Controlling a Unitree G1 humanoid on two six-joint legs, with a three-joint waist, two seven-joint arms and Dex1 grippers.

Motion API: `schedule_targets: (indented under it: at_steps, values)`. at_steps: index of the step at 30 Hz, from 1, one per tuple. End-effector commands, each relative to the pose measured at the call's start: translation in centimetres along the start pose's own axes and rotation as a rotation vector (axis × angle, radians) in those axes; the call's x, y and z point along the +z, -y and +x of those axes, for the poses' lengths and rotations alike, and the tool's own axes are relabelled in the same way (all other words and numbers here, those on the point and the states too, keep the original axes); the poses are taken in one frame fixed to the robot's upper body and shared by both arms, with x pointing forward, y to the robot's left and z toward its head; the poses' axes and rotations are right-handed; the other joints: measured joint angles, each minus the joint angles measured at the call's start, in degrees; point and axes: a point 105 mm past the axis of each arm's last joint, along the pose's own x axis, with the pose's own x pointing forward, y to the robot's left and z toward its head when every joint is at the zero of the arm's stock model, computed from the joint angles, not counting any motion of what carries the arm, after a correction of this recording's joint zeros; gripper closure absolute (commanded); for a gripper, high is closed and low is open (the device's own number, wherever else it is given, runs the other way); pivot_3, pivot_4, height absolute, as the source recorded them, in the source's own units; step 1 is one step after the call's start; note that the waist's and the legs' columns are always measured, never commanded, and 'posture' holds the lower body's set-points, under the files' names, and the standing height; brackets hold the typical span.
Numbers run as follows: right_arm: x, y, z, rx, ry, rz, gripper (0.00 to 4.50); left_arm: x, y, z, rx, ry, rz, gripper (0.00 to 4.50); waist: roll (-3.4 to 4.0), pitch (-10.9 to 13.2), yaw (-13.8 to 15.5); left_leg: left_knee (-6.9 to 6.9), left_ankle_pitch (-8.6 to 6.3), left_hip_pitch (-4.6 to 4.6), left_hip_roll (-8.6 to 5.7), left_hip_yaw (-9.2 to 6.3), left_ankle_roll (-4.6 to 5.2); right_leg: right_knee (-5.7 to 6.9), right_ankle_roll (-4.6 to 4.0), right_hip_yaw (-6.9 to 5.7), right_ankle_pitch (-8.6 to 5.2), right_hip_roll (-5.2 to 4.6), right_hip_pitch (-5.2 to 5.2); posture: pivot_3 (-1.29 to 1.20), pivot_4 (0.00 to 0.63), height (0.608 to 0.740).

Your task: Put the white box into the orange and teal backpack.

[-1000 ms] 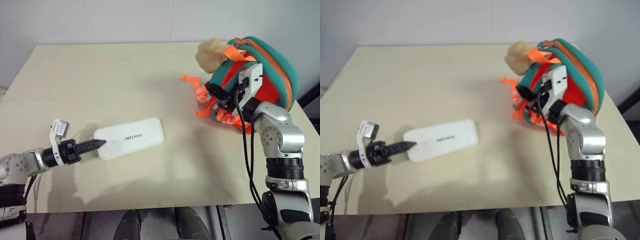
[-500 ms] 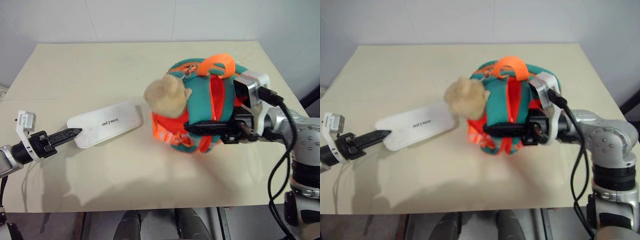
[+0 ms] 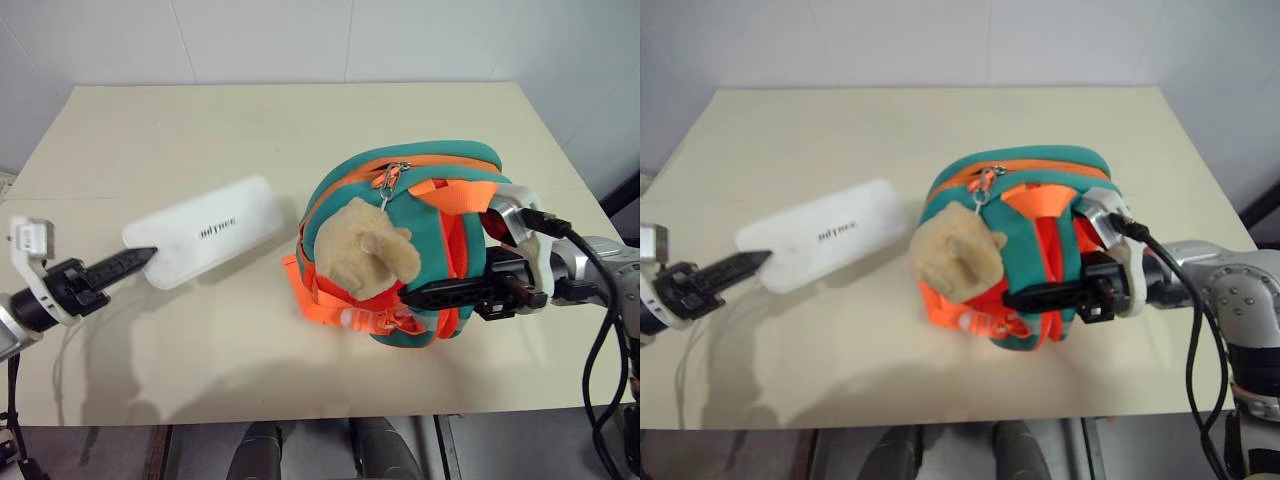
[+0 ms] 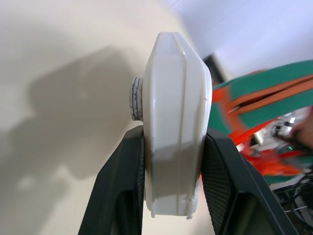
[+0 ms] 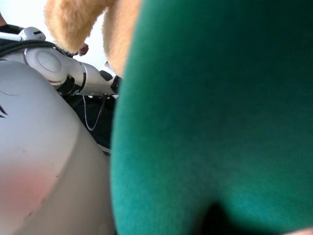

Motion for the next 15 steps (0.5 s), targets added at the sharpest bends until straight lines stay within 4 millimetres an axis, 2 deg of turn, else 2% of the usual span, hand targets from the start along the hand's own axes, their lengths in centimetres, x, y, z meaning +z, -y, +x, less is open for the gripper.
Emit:
schedule_targets:
  at_steps: [1,6,9,15]
  values:
    - [-0.1,0.6,0.2,0.007,0.008,-0.012,4.48,2.4,4.0,-0.3,-0.12,0.088,0.129,3.25,0.0,0.0,-0.09,0.02,-0.01,0.0,0.0,0.0,-0.01,0.0,0.0,0.0,0.0,0.0,0.01,0.0,0.15,0.74]
    - [-0.6,1.4,0.5,0.01,0.005,-0.005,4.48,1.9,6.1,-0.3,-0.164,0.066,0.146,3.25,0.0,0.0,-0.2,0.12,-0.04,0.02,0.02,0.01,-0.02,0.04,0.01,0.03,0.0,0.04,0.03,0.0,0.15,0.74]
    - [-0.6,1.8,0.9,0.016,0.005,-0.011,4.48,2.4,7.4,0.1,-0.22,0.07,0.165,3.25,-0.02,0.0,-0.16,0.24,-0.04,0.03,0.03,-0.01,-0.02,0.12,0.02,0.03,0.01,0.08,0.05,0.0,0.15,0.74]
    - [-0.4,2.1,1.1,0.018,0.005,-0.03,4.48,2.2,8.0,1.3,-0.276,0.028,0.155,3.25,-0.02,0.0,-0.22,0.32,-0.04,0.08,0.02,0.01,-0.02,0.16,0.04,0.07,0.05,0.1,0.11,0.0,0.15,0.74]
